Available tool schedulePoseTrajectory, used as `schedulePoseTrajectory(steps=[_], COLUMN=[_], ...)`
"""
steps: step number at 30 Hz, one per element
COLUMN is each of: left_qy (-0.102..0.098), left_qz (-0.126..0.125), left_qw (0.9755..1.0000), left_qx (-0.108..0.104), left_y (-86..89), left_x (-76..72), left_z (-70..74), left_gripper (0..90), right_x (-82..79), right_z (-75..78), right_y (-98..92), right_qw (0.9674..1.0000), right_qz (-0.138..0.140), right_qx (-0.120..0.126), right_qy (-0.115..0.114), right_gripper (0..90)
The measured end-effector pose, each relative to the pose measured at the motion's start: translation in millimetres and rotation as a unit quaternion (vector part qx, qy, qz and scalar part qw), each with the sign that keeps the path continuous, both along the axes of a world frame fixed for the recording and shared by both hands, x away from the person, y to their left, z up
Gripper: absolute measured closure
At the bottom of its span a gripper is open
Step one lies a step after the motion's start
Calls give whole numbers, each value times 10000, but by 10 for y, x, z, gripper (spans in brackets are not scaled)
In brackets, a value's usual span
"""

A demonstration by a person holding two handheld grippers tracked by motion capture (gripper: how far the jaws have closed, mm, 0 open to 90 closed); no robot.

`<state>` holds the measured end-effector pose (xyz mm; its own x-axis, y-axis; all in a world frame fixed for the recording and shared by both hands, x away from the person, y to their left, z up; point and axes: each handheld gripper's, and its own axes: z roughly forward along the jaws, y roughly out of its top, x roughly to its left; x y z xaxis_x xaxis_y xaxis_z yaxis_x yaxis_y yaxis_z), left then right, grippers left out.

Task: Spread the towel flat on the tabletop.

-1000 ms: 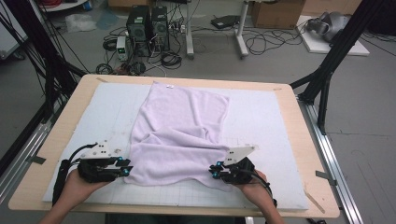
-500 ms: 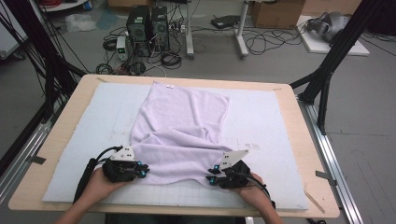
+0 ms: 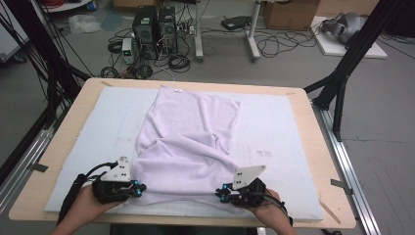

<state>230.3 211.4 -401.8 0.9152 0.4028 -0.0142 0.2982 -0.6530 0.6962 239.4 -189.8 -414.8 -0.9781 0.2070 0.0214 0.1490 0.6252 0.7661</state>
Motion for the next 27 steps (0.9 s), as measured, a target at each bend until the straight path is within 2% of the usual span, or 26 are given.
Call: schedulePoseTrajectory(steps=[2, 4, 6, 7, 10, 12, 15, 17, 18, 19, 20, 21, 23, 25, 27], left_qy=[0, -186, -313, -338, -307, -199, -31, 94, 89, 17, 125, 97, 112, 168, 145], left_qz=[-125, -204, -42, -14, 146, 210, 356, 323, 220, 186, 61, 72, 55, -13, -63], left_qw=[9998, 9992, 9991, 9992, 9989, 9991, 9992, 9994, 9997, 9998, 9998, 9998, 9999, 9998, 9998], left_qx=[-172, -299, -276, -231, -326, -317, -203, -85, -95, -123, -154, -129, -74, -64, -90], left_y=[28, 61, 75, 85, 79, 70, 50, 24, 20, 18, 17, 5, -2, 9, 34], left_x=[-113, -208, -208, -168, -3, 136, 332, 401, 403, 386, 387, 372, 348, 314, 233], left_z=[75, 121, 119, 108, 8, -82, -223, -320, -351, -360, -357, -353, -339, -323, -284], left_gripper=[875, 840, 698, 665, 618, 602, 596, 606, 649, 721, 801, 872, 882, 885, 885], right_x=[-92, -190, -253, -244, -108, 24, 233, 333, 364, 385, 384, 383, 366, 331, 312], right_z=[45, 103, 172, 197, 189, 128, -26, -135, -185, -237, -273, -281, -278, -269, -258], right_y=[-5, -24, -44, -54, -75, -77, -65, -39, -20, 8, 24, 22, 28, 38, 32], right_qw=[9998, 9991, 9989, 9993, 9997, 9995, 9990, 9986, 9982, 9978, 9980, 9985, 9988, 9989, 9989], right_qz=[89, 262, 278, 216, -64, -267, -426, -476, -493, -456, -433, -373, -268, -212, -169], right_qx=[133, 302, 370, 306, 81, 27, -71, -227, -347, -460, -442, -372, -364, -425, -430], right_qy=[78, 169, 90, -17, -215, -180, -110, -26, 39, 112, 94, 112, 186, 53, 109], right_gripper=[857, 839, 740, 724, 667, 634, 610, 610, 620, 652, 691, 752, 867, 878, 879])
